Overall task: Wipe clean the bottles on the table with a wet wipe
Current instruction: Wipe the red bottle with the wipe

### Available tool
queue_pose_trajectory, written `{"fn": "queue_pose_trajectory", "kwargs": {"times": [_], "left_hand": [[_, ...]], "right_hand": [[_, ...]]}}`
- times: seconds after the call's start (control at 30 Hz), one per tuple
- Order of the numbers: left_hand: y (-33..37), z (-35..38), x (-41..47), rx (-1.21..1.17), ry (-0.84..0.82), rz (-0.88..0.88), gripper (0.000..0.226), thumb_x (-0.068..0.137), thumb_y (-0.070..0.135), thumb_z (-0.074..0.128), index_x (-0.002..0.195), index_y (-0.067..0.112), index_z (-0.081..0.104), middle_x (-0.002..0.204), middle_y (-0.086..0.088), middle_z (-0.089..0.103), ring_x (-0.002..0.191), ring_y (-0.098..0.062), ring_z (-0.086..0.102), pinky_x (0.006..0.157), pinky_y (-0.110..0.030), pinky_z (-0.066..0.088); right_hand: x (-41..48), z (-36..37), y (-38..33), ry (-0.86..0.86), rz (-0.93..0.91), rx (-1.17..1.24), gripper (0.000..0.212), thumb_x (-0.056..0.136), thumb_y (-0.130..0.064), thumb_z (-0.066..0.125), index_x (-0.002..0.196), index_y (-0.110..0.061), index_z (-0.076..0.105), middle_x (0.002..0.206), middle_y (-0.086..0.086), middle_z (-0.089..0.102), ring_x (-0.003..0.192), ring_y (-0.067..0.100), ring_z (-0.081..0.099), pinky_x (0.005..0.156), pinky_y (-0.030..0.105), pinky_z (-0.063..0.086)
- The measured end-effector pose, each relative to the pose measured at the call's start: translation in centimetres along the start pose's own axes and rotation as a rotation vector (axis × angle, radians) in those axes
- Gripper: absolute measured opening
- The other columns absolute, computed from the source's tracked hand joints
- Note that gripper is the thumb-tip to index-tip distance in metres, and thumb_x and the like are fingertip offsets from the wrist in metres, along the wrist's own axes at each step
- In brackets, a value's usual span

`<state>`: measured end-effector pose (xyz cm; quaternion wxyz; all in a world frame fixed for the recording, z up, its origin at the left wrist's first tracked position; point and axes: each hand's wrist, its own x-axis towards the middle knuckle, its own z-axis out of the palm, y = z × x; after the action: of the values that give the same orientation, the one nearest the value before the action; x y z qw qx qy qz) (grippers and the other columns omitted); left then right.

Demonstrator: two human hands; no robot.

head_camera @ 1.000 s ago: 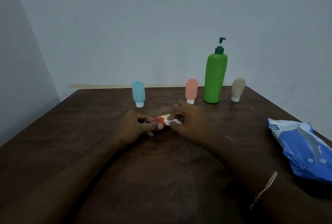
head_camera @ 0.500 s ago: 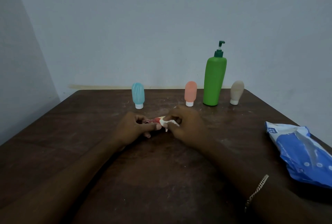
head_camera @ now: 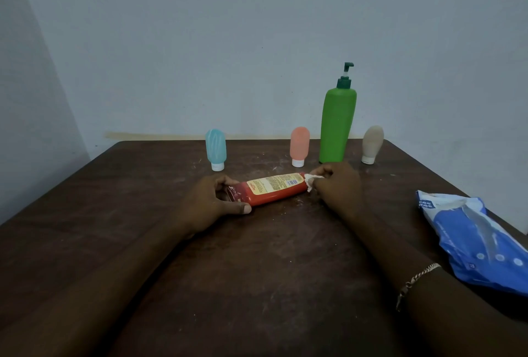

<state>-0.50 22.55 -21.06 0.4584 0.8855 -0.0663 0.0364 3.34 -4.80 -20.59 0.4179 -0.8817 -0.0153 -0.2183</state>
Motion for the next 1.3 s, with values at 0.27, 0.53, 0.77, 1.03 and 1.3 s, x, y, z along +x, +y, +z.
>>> {"fn": "queue_pose_trajectory", "kwargs": {"times": [0.27,0.53,0.77,1.03,1.3], "left_hand": [[-1.1,0.2,0.5,0.038,0.022,0.059,0.067,0.058,0.045,0.093,0.116,0.036,0.059,0.119,0.014,0.063,0.106,-0.009,0.062,0.089,-0.036,0.058],[-1.7,0.2,0.8,0.054,0.041,0.073,0.068,0.058,0.044,0.093,0.116,0.042,0.056,0.119,0.015,0.061,0.106,-0.008,0.06,0.089,-0.038,0.057],[-1.4,0.3,0.8,0.067,0.047,0.084,0.067,0.062,0.038,0.093,0.118,0.036,0.057,0.12,0.013,0.062,0.107,-0.009,0.061,0.09,-0.039,0.058],[-1.5,0.2,0.7,0.056,0.044,0.092,0.065,0.061,0.037,0.093,0.115,0.038,0.059,0.117,0.015,0.063,0.104,-0.008,0.062,0.089,-0.037,0.058],[-0.9,0.2,0.5,0.037,0.035,0.088,0.065,0.061,0.034,0.093,0.117,0.035,0.059,0.118,0.014,0.062,0.105,-0.008,0.061,0.087,-0.033,0.057]], "right_hand": [[-0.1,0.2,-0.4,-0.029,-0.097,-0.084,0.021,0.089,-0.022,0.067,0.107,-0.016,0.076,0.094,0.003,0.074,0.078,0.008,0.06,0.063,0.015,0.044],[0.0,0.2,-0.5,0.009,-0.143,-0.115,0.02,0.085,-0.022,0.069,0.102,-0.017,0.077,0.098,0.001,0.076,0.08,0.007,0.061,0.066,0.02,0.043],[-1.4,1.3,-2.0,-0.158,-0.282,-0.152,0.021,0.087,-0.027,0.07,0.105,-0.019,0.076,0.101,-0.003,0.07,0.082,0.002,0.055,0.063,0.007,0.033],[-1.1,1.1,-2.1,-0.037,-0.253,-0.149,0.022,0.088,-0.024,0.067,0.106,-0.016,0.076,0.099,-0.001,0.071,0.084,0.007,0.059,0.065,0.015,0.04],[-1.6,1.3,-2.4,-0.082,-0.34,-0.14,0.018,0.085,-0.02,0.067,0.098,-0.012,0.077,0.09,0.0,0.072,0.076,0.007,0.06,0.066,0.022,0.048]]}}
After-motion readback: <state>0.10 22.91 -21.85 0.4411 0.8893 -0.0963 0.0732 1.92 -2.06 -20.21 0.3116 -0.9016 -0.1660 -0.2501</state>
